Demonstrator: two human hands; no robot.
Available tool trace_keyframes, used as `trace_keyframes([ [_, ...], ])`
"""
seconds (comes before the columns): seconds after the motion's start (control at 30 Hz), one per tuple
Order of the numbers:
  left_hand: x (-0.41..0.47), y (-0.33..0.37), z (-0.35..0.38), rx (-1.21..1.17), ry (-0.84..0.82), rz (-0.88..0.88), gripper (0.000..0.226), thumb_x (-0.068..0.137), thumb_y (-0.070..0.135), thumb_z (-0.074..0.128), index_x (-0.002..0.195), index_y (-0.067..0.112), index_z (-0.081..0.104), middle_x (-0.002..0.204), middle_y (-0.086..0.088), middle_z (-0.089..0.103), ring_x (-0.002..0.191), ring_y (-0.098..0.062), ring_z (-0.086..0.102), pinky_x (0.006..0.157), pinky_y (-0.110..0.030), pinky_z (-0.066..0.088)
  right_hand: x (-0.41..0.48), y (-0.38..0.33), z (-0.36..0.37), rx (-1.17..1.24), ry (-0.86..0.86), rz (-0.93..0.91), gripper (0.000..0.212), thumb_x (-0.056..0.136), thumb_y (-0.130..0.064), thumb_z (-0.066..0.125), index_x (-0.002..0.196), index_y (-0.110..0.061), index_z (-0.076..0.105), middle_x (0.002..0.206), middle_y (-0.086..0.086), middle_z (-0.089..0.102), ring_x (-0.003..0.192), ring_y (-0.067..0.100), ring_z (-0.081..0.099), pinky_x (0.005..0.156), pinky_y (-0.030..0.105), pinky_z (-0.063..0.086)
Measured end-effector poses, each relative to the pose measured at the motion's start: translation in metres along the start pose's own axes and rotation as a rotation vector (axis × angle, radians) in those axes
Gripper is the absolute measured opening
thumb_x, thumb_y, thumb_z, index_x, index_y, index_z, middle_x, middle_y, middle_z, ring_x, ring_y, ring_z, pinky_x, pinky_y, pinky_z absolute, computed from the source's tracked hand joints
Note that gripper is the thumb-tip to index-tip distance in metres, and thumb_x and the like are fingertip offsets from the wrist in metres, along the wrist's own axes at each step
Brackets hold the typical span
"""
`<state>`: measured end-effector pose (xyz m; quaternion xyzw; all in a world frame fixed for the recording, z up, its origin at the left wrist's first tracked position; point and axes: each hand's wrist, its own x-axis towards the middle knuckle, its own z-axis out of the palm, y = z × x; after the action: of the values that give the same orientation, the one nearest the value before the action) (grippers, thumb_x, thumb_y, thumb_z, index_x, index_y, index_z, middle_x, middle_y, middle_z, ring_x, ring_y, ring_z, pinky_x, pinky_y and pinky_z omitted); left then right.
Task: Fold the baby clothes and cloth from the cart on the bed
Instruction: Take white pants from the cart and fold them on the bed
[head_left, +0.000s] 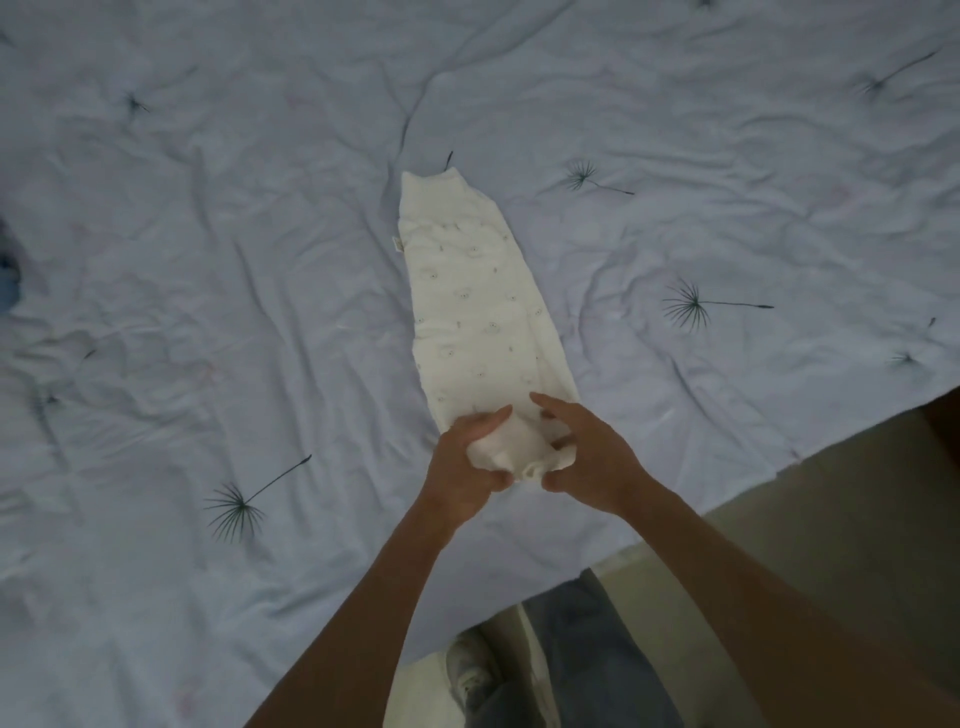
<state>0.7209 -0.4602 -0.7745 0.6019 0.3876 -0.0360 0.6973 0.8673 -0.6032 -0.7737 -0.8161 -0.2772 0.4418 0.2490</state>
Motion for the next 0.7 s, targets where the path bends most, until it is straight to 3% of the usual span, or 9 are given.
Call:
trace_keyframes([
  [0.1, -0.008, -0.005, 0.007, 0.093, 0.025, 0.017, 0.079, 0.078, -0.02, 0.081, 0.148, 0.008, 0.058, 0.14, 0.007, 0.052, 0.122, -0.005, 0.054, 0.084, -0.008, 0.052, -0.011, -0.001, 0.002, 0.025, -0.06, 0.037, 0.094, 0.078, -0.013, 0.09, 0.156, -0.038, 0.043, 0.145, -0.006, 0.054, 0.128, 0.019, 0.059, 0.1, 0.029, 0.056],
  [0.17, -0.013, -0.011, 0.01, 0.178, 0.016, 0.003, 0.082, 0.079, -0.009, 0.087, 0.15, 0.019, 0.058, 0.144, 0.009, 0.054, 0.13, -0.009, 0.055, 0.094, -0.01, 0.052, -0.018, -0.005, 0.005, -0.019, -0.089, 0.049, 0.09, 0.08, -0.014, 0.088, 0.155, -0.032, 0.043, 0.148, -0.006, 0.053, 0.13, 0.018, 0.057, 0.103, 0.028, 0.051],
  [0.3, -0.033, -0.013, 0.011, 0.294, -0.081, -0.025, 0.086, 0.079, -0.003, 0.087, 0.151, 0.034, 0.056, 0.155, 0.005, 0.053, 0.139, -0.021, 0.056, 0.111, -0.033, 0.054, -0.035, -0.016, 0.011, -0.098, -0.116, 0.085, 0.073, 0.089, -0.012, 0.081, 0.153, -0.023, 0.049, 0.146, -0.002, 0.058, 0.128, 0.018, 0.058, 0.104, 0.024, 0.046],
  [0.4, -0.054, -0.016, 0.013, 0.352, -0.122, -0.088, 0.09, 0.082, 0.006, 0.085, 0.156, 0.039, 0.047, 0.158, 0.004, 0.05, 0.137, -0.025, 0.058, 0.105, -0.031, 0.056, -0.051, -0.019, 0.012, -0.146, -0.167, 0.098, 0.07, 0.094, -0.01, 0.071, 0.157, -0.028, 0.046, 0.153, -0.002, 0.054, 0.139, 0.021, 0.054, 0.113, 0.029, 0.044],
  [0.47, -0.067, -0.016, 0.012, 0.395, -0.109, -0.048, 0.087, 0.087, 0.015, 0.085, 0.159, 0.04, 0.042, 0.157, 0.002, 0.05, 0.133, -0.025, 0.061, 0.1, -0.028, 0.057, -0.059, -0.016, 0.013, -0.178, -0.165, 0.086, 0.066, 0.099, -0.015, 0.068, 0.158, -0.031, 0.044, 0.158, -0.002, 0.05, 0.142, 0.019, 0.05, 0.113, 0.021, 0.038],
  [0.53, -0.076, -0.011, 0.007, 0.47, -0.024, 0.058, 0.084, 0.092, 0.03, 0.084, 0.161, 0.036, 0.036, 0.158, 0.001, 0.048, 0.139, -0.021, 0.055, 0.109, -0.027, 0.05, -0.063, -0.017, 0.012, -0.253, -0.121, 0.028, 0.061, 0.105, -0.03, 0.063, 0.16, -0.036, 0.039, 0.165, -0.006, 0.042, 0.148, 0.016, 0.043, 0.117, 0.021, 0.032],
  [0.6, -0.081, -0.002, 0.001, 0.552, 0.107, 0.141, 0.087, 0.094, 0.055, 0.073, 0.164, 0.03, 0.029, 0.162, 0.001, 0.044, 0.147, -0.019, 0.046, 0.117, -0.026, 0.039, -0.063, -0.025, 0.004, -0.354, -0.044, -0.039, 0.063, 0.106, -0.044, 0.057, 0.163, -0.042, 0.029, 0.171, -0.009, 0.031, 0.156, 0.017, 0.033, 0.126, 0.037, 0.031],
  [0.7, -0.084, 0.021, -0.011, 0.748, 0.323, 0.205, 0.093, 0.094, 0.08, 0.048, 0.166, 0.028, 0.021, 0.168, -0.002, 0.035, 0.15, -0.024, 0.04, 0.122, -0.042, 0.04, -0.064, -0.048, -0.012, -0.456, 0.151, -0.143, 0.068, 0.106, -0.051, 0.053, 0.167, -0.038, 0.025, 0.174, -0.003, 0.025, 0.16, 0.021, 0.024, 0.125, 0.048, 0.035],
])
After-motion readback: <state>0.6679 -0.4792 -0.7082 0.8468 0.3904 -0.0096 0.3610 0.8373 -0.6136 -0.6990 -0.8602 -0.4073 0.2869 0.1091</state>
